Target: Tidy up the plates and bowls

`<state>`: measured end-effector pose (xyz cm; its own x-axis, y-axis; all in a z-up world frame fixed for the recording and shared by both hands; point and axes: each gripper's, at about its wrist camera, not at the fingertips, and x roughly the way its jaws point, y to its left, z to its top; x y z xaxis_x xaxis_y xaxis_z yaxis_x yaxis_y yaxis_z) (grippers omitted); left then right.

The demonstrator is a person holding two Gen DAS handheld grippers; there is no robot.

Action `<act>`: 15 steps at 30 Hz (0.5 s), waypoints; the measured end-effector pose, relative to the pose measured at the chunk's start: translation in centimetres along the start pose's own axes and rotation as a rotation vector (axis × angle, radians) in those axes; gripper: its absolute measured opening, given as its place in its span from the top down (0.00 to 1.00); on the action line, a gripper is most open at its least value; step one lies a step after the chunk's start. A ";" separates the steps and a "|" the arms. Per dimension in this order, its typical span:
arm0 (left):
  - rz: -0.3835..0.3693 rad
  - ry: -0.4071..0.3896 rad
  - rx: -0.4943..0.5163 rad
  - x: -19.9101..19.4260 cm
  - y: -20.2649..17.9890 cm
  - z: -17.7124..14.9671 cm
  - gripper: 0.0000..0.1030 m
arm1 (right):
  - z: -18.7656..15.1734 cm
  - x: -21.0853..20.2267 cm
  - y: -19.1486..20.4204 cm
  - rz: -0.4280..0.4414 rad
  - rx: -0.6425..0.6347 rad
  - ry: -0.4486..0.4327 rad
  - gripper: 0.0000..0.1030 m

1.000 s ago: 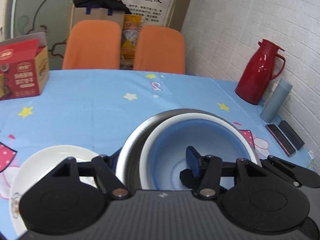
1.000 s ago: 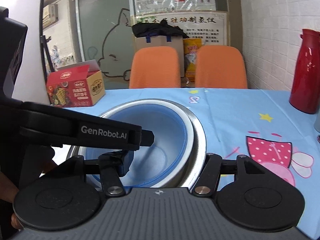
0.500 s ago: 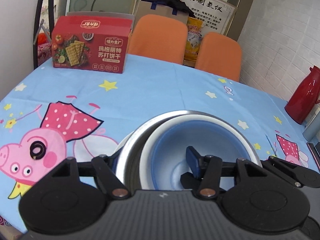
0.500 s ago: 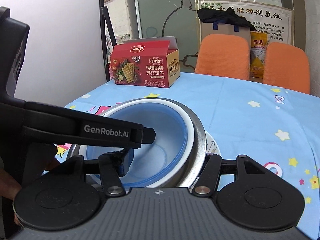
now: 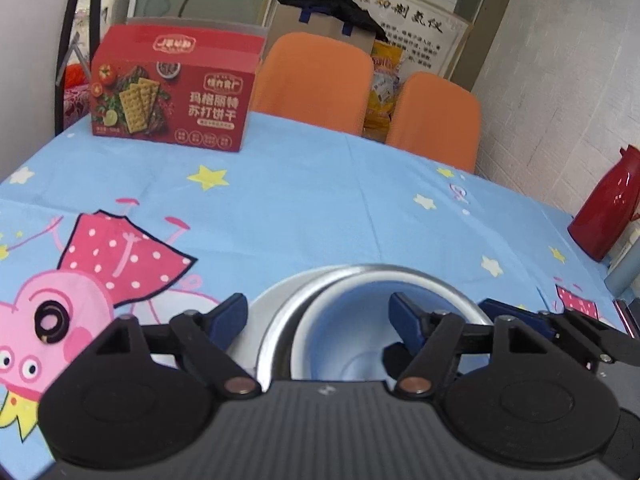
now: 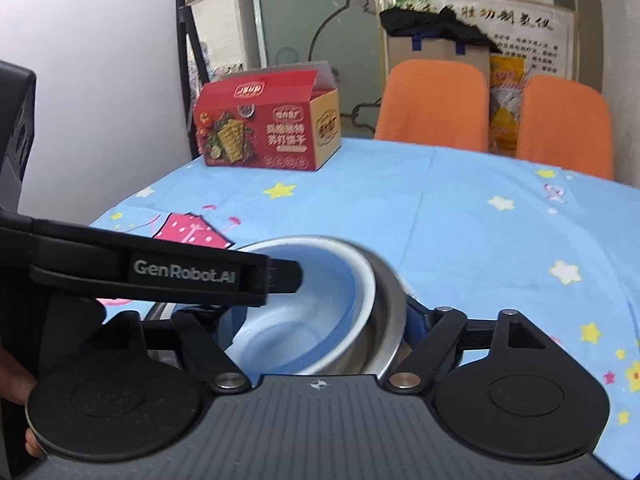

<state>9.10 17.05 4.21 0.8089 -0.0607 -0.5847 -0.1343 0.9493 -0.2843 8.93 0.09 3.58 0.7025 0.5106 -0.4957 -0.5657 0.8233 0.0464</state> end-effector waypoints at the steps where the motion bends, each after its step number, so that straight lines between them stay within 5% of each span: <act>1: 0.006 -0.019 -0.007 -0.4 0.1 0.2 0.26 | 0.2 -0.6 -0.3 -0.014 0.004 -0.031 0.00; 8: 0.018 -0.099 -0.051 -3.5 -0.1 0.8 0.26 | 0.3 -2.7 -2.2 -0.042 0.074 -0.078 0.00; 15: -0.007 -0.132 -0.073 -6.7 -1.9 -2.2 0.27 | -2.2 -5.4 -2.8 -0.052 0.131 -0.069 0.00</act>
<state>2.72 14.97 6.96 0.8774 -0.0216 -0.4793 -0.1658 0.9238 -0.3451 5.75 -5.50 4.28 0.7600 0.4785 -0.4398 -0.4697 0.8721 0.1371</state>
